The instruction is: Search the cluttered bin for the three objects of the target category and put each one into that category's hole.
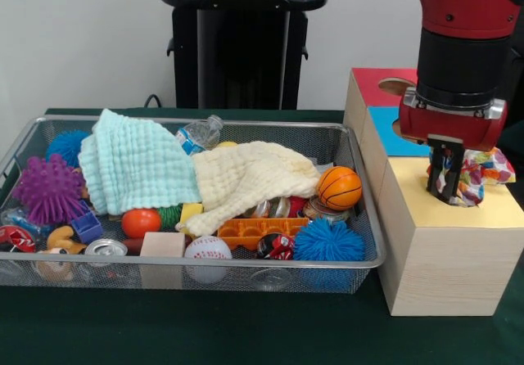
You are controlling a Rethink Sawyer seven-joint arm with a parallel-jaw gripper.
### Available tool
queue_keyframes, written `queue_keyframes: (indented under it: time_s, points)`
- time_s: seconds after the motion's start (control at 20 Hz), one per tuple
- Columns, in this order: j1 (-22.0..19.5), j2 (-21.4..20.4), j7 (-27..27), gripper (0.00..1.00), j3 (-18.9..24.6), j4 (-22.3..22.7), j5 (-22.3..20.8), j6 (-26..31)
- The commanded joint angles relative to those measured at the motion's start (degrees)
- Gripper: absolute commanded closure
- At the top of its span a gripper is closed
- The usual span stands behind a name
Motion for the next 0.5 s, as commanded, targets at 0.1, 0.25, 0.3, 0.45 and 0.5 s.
queue_keyframes:
  time_s: [0.1,0.25,0.3,0.45,0.5]
  points:
    - [-0.33,1.05,8.81,1.0,2.96,5.15,0.86,-3.49]
    - [1.8,1.8,10.17,1.0,0.18,2.84,-0.35,-3.29]
    - [2.81,2.15,10.63,1.0,-1.18,1.71,-1.04,-3.06]
    - [3.54,2.61,10.73,1.0,-2.21,0.77,-1.01,-2.16]
    - [3.55,2.52,10.63,1.0,-2.29,0.98,-0.77,-2.29]
